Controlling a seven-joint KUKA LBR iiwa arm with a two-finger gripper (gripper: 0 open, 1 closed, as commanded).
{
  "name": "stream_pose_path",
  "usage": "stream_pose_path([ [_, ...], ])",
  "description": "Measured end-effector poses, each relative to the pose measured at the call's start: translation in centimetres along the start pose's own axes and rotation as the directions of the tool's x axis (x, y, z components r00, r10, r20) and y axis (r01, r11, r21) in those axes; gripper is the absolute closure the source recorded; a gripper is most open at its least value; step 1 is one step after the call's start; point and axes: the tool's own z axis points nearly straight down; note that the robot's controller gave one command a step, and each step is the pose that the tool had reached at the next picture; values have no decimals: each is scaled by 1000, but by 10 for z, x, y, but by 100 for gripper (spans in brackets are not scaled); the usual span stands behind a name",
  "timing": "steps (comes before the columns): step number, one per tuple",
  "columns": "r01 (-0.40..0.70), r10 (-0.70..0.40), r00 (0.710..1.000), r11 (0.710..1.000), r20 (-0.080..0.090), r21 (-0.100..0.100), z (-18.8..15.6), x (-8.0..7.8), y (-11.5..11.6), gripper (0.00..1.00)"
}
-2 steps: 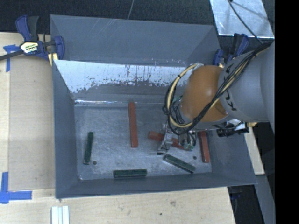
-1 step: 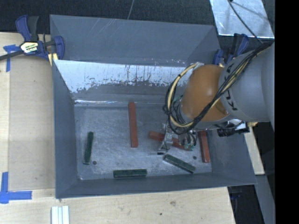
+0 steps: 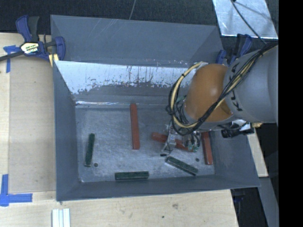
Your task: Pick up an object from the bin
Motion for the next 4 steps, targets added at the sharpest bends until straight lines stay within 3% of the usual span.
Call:
stream_pose_path([
  [1, 1, -1, 1000, 1000, -5, 1, -13, 1, 0, 100],
  [4, 1, -1, 1000, 1000, 2, -1, -63, -1, 0, 100],
])
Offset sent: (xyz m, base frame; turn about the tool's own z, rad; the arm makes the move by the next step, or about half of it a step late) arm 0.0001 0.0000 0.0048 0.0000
